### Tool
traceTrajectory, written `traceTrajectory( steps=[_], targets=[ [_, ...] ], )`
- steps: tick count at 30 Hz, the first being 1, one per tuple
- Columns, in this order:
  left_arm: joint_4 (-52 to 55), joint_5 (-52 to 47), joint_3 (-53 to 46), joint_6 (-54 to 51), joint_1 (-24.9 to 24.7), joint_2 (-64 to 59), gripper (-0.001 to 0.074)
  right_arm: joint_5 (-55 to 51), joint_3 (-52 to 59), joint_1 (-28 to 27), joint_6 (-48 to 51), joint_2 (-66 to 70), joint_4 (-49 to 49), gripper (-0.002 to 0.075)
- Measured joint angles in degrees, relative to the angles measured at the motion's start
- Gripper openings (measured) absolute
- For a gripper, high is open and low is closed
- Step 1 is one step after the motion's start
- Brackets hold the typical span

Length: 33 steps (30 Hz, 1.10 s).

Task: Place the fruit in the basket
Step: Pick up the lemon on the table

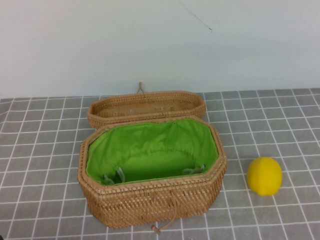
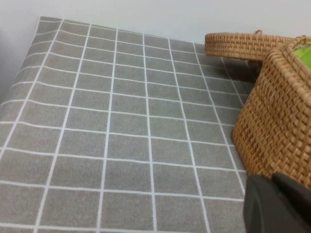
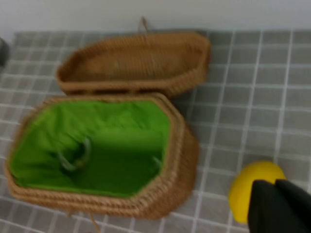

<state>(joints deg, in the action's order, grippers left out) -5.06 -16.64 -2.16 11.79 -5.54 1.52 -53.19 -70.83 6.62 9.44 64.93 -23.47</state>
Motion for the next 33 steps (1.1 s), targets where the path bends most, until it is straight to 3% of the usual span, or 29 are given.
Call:
traceTrajectory(
  steps=[6, 10, 17, 20, 23, 28, 30, 33],
  targets=[
    [0.0, 0.0, 0.0, 0.0, 0.0, 0.0, 0.0001, -8.29, -7.22, 11.51, -18.26, 8.2, 19.72, 0.0004],
    [-0.1, 0.0, 0.0, 0.0, 0.0, 0.0, 0.0001, -13.07, -9.71, 15.35, -25.49, 13.26, 30.28, 0.0004],
    [-0.1, 0.0, 0.0, 0.0, 0.0, 0.0, 0.0001, -13.1, -10.05, 15.9, -26.25, 20.93, 27.47, 0.0008],
    [-0.1, 0.0, 0.0, 0.0, 0.0, 0.0, 0.0001, -11.53, -10.05, 15.9, -26.25, 23.64, 25.77, 0.0048],
    [-0.4, 0.08, 0.0, 0.0, 0.0, 0.0, 0.0001, -10.95, -10.05, 15.9, -28.02, 26.07, 24.43, 0.0182],
    [-2.65, -0.02, 0.0, 0.0, 0.0, 0.0, 0.0001, -10.92, -10.08, 15.9, -33.59, 29.88, 23.47, 0.0533],
    [-2.65, -0.02, 0.0, 0.0, 0.0, 0.0, 0.0001, -11.27, -10.08, 15.9, -34.8, 31.57, 23.16, 0.0616],
    [-2.65, -0.02, 0.0, 0.0, 0.0, 0.0, 0.0001, -11.27, -10.08, 15.9, -36.34, 34.39, 22.92, 0.0666]
  ],
)
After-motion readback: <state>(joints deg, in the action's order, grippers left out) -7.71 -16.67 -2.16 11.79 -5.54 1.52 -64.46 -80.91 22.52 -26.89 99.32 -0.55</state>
